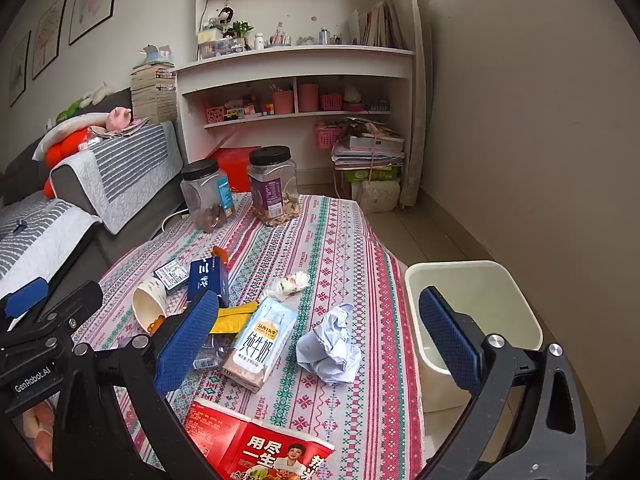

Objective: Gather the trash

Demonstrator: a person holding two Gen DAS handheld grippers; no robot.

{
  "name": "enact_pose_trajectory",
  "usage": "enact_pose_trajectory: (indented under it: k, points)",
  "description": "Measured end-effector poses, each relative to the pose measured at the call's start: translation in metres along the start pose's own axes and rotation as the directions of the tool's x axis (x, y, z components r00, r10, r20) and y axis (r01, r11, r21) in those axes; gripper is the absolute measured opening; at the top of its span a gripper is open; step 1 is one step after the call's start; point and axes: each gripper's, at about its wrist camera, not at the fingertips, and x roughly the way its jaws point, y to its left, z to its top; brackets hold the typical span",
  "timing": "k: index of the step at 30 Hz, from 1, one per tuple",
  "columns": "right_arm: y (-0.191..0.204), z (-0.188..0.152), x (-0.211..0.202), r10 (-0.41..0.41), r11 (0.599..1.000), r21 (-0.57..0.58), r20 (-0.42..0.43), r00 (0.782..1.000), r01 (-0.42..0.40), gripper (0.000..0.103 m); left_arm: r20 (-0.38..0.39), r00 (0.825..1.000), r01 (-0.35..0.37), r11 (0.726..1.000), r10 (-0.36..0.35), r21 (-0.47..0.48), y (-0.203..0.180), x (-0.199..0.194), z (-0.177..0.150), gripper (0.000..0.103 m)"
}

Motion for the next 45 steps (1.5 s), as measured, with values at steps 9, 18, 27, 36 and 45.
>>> enact_pose_trajectory:
  k: [9, 18, 27, 36, 45]
  points:
    - [0.0, 0.0, 0.0, -0.002, 1.0, 0.003, 0.0, 1.0, 0.002, 0.096, -0.01, 1.0, -0.005, 1.0, 0.005, 0.008, -0.003, 0.001, -0.001, 0.096]
    - [0.0, 0.0, 0.0, -0.002, 1.0, -0.002, 0.003, 1.0, 0.002, 0.096, -0.014, 1.0, -0.004, 1.0, 0.004, 0.001, 0.0, 0.005, -0.003, 0.096]
    - [0.001, 0.0, 0.0, -0.002, 1.0, -0.003, 0.003, 1.0, 0.002, 0.096, -0.016, 1.0, -0.004, 1.0, 0.004, -0.002, 0.001, 0.007, -0.003, 0.096]
    - [0.002, -0.001, 0.001, -0.002, 1.0, -0.004, 0.003, 1.0, 0.002, 0.096, -0.02, 1.0, -0.005, 1.0, 0.004, -0.005, 0.003, 0.008, -0.006, 0.096]
    - [0.002, -0.001, 0.001, -0.003, 1.0, -0.004, 0.002, 1.0, 0.003, 0.096, -0.026, 1.0, -0.005, 1.0, 0.005, -0.008, 0.003, 0.012, -0.012, 0.096]
